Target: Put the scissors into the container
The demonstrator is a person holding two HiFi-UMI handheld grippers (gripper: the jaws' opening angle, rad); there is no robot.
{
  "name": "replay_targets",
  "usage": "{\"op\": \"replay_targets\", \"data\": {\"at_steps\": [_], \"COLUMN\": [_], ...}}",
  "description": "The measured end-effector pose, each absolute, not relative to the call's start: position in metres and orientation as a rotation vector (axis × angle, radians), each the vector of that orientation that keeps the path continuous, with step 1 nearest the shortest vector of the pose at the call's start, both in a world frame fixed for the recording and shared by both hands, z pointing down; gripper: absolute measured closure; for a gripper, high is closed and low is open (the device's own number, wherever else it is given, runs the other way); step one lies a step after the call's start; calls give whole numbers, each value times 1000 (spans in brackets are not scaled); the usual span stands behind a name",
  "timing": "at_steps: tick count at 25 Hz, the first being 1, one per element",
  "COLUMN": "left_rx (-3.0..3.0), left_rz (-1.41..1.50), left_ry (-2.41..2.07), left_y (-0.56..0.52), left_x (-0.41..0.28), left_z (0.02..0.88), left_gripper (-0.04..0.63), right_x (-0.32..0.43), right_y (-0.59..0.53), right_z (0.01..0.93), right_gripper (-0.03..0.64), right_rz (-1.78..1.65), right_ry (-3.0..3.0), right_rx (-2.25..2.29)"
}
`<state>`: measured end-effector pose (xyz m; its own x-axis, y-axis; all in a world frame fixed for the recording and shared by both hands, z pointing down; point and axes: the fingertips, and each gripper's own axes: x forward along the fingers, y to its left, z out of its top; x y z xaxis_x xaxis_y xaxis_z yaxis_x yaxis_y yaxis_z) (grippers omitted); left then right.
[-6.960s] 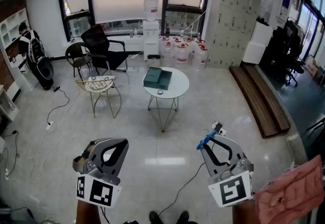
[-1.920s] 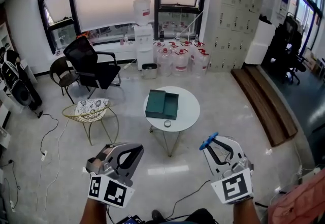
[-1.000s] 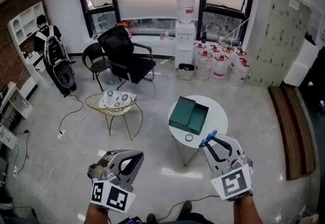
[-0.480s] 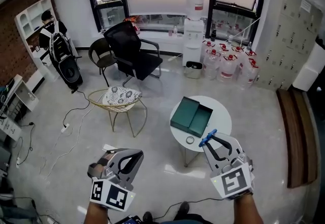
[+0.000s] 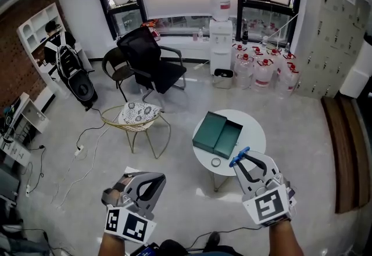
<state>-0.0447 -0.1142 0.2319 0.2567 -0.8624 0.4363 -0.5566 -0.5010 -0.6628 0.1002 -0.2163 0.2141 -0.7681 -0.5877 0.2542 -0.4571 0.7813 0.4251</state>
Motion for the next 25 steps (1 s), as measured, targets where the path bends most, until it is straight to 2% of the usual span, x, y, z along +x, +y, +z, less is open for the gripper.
{"op": "replay_targets", "data": {"at_steps": [7,25], "left_rx": [-2196,-2315], "left_rz": [-1106,-905], "left_ry": [1219,882], "left_y": [-156,-286], "left_x": [-37,-70], "left_z": [246,248], "left_gripper": [577,578], "right_x": [121,95], "right_y": [-255,-301], "right_z": [229,229], "right_gripper": [522,522], "right_rz": [-438,-388], "right_ry": [-2547,-2328], "right_rx": [882,1149]}}
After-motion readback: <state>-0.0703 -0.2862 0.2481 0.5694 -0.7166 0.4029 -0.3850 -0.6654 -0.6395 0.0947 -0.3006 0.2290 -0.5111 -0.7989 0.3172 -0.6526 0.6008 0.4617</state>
